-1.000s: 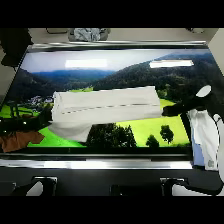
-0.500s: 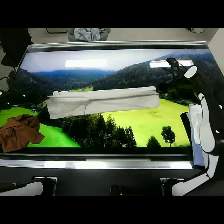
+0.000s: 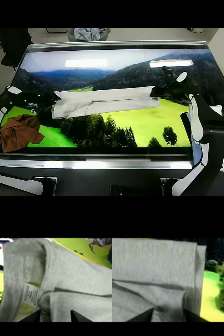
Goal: Fold the shirts.
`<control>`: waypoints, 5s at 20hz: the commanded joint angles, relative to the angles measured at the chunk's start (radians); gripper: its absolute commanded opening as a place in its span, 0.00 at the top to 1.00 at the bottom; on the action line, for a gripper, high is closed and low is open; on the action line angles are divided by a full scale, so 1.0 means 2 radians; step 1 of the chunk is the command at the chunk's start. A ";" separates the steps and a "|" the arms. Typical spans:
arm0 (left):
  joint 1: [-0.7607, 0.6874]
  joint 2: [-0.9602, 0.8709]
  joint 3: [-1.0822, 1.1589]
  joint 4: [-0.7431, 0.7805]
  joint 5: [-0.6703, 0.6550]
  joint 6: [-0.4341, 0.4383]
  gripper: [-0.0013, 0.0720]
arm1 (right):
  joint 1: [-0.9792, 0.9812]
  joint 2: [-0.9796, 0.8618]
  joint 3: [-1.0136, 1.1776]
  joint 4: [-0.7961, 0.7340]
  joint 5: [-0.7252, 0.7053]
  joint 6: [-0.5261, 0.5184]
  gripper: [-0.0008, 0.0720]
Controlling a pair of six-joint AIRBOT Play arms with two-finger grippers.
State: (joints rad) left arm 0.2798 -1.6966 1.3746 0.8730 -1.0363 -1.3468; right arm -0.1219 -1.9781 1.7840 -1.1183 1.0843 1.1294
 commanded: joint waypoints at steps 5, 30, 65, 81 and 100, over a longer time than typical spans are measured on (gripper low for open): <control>0.010 0.051 0.051 -0.007 -0.051 0.006 0.34 | -0.076 0.016 0.006 0.041 0.026 -0.006 0.03; -0.318 -0.022 0.010 -0.186 0.094 -0.008 0.93 | 0.026 0.225 0.006 0.123 0.208 0.008 0.92; 0.012 0.278 0.001 -0.105 -0.037 0.085 0.93 | 0.188 0.067 0.006 0.181 0.065 0.020 0.12; 0.006 0.274 -0.007 -0.090 -0.028 0.086 0.93 | 0.139 0.026 -0.128 0.163 0.064 0.100 0.17; 0.006 0.273 -0.007 -0.090 -0.028 0.094 0.93 | -0.271 0.322 -0.105 0.160 0.164 0.036 0.92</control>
State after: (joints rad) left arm 0.2913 -1.1492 1.3617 0.6930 -1.0931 -1.1595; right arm -0.4938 -1.4029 1.5723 -0.7872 1.3525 1.1946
